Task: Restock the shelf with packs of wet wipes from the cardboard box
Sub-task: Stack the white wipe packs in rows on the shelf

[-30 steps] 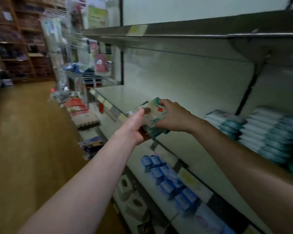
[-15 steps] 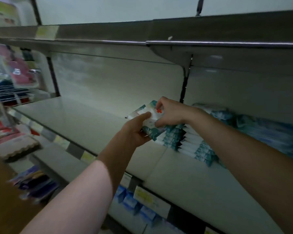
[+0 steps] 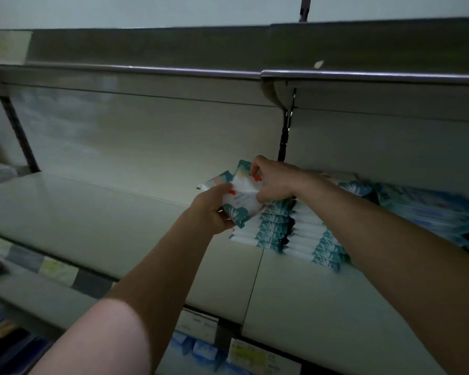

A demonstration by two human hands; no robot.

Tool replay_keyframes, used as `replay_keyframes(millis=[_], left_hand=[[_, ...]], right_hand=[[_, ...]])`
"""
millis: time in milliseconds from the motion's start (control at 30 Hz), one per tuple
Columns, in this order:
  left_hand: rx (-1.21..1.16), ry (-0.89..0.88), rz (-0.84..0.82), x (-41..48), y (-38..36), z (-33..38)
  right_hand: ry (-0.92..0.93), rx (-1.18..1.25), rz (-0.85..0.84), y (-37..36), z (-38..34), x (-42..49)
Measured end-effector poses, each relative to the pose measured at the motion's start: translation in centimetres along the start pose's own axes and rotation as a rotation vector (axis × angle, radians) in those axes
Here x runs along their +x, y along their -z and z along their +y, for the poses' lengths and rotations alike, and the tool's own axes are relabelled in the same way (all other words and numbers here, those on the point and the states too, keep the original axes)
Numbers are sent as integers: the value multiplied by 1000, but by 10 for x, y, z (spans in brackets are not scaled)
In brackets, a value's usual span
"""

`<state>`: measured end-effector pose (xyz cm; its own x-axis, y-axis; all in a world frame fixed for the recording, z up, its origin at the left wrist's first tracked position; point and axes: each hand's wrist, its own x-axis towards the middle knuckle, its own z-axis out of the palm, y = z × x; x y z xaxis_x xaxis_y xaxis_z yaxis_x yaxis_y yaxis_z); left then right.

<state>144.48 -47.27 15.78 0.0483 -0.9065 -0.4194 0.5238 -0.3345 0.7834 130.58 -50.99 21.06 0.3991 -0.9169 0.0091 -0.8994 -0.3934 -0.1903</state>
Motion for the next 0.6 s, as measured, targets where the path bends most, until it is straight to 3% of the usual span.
replay_keyframes(millis=[400,600], left_hand=[[-74,-115,64,27,32,32],[-60,-238,231,31,26,41]], right_hand=[[-95,-67,-66,-9,14,19],[-121,-130,-114,-11,18,21]])
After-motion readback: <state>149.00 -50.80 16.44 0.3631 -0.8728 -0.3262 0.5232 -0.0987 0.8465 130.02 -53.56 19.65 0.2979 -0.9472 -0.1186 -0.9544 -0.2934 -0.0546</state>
